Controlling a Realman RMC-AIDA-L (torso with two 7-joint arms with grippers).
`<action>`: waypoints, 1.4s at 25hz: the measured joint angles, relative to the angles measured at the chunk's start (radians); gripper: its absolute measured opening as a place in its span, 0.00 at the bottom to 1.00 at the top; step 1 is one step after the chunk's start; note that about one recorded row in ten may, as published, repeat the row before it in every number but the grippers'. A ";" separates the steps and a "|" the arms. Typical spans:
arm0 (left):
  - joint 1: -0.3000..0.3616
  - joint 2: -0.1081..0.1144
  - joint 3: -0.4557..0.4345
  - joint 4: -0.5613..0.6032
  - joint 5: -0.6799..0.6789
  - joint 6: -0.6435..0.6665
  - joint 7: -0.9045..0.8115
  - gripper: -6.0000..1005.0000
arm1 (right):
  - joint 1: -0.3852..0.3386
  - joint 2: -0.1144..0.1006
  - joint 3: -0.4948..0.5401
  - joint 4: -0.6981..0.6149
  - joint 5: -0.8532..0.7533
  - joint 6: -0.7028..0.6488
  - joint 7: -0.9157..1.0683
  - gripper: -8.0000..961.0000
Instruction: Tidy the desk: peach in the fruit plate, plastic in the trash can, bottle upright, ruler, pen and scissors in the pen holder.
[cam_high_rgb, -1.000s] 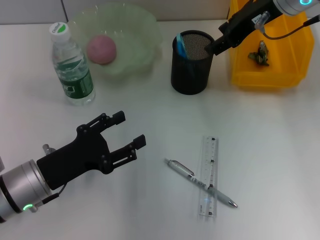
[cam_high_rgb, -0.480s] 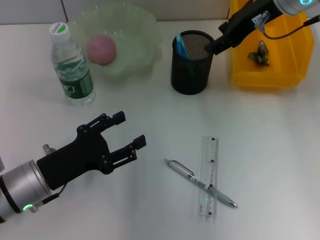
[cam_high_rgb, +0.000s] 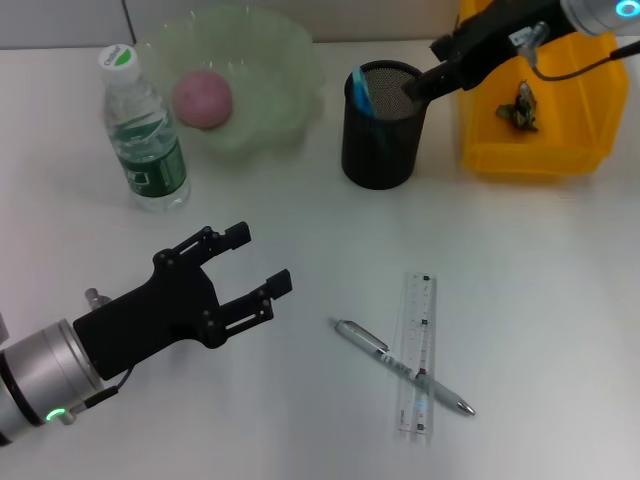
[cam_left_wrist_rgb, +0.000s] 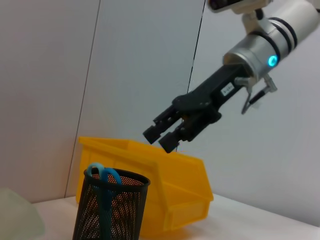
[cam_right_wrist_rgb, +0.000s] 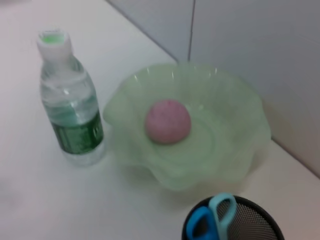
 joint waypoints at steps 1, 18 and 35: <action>0.000 0.000 0.000 0.000 0.000 0.000 0.000 0.80 | 0.000 0.000 0.000 0.000 0.000 0.000 0.000 0.68; -0.011 0.003 0.000 0.002 0.005 0.005 -0.009 0.80 | -0.410 -0.003 0.061 0.251 0.860 0.005 -0.697 0.68; -0.016 0.003 0.002 0.000 0.005 0.007 -0.011 0.80 | -0.450 -0.003 0.198 0.815 1.018 -0.093 -1.301 0.68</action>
